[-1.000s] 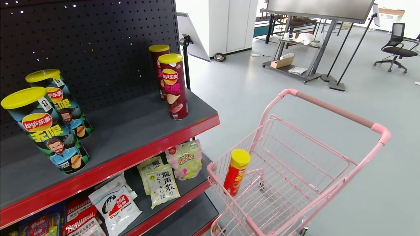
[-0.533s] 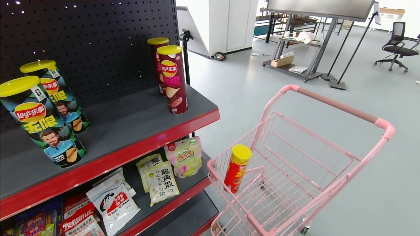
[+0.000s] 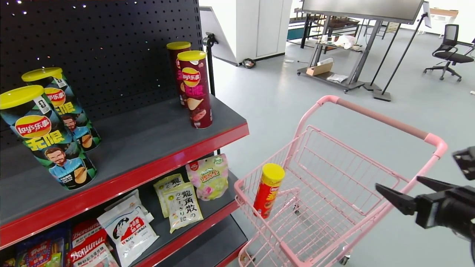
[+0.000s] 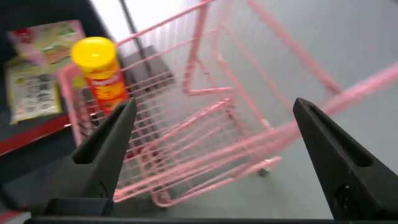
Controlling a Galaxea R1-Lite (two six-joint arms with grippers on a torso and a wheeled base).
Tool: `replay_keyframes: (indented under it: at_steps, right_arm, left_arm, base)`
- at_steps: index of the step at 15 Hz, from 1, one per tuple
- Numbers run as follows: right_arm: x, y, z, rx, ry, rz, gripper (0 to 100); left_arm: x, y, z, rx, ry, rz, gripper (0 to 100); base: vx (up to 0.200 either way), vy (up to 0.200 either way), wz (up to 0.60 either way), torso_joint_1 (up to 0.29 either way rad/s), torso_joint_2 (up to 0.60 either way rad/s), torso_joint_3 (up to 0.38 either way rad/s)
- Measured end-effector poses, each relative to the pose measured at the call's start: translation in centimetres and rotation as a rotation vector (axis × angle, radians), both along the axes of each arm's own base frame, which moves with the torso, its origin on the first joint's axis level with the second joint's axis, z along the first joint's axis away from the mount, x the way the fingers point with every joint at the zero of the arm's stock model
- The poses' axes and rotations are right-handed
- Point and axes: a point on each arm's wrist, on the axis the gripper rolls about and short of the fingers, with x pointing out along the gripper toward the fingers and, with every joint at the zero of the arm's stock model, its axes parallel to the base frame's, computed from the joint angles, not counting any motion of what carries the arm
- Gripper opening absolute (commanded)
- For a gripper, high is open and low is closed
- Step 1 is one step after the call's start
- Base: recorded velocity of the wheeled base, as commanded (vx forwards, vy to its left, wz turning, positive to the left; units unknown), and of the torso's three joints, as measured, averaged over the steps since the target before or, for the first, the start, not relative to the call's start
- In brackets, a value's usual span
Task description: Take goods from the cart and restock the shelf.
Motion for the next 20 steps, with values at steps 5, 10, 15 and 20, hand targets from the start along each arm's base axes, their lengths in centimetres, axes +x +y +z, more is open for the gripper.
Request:
replay_keyframes:
  at_steps: [5,10,15,20]
  right_arm:
    - [7.3,5.9,-4.1,0.059,0.048,0.242,100]
    - [10.1,10.5,-8.5,0.062,0.089,0.365,100]
    - [12.6,11.9,-11.3,0.053,0.121,0.368,100]
    - [15.0,12.7,-13.0,0.074,0.127,0.342,100]
  left_arm:
    - [0.3,-0.1,0.8,-0.006,0.002,-0.004,100]
    - [0.3,-0.1,0.7,-0.002,0.006,0.008,100]
    - [0.4,-0.1,0.5,0.003,0.019,0.012,100]
    - [0.4,-0.1,0.7,0.004,0.014,0.019,100]
  base:
    - [0.0,0.0,0.0,0.0,0.0,0.0]
    - [0.0,0.0,0.0,0.0,0.0,0.0]
    - [0.0,0.0,0.0,0.0,0.0,0.0]
    - [0.0,0.0,0.0,0.0,0.0,0.0]
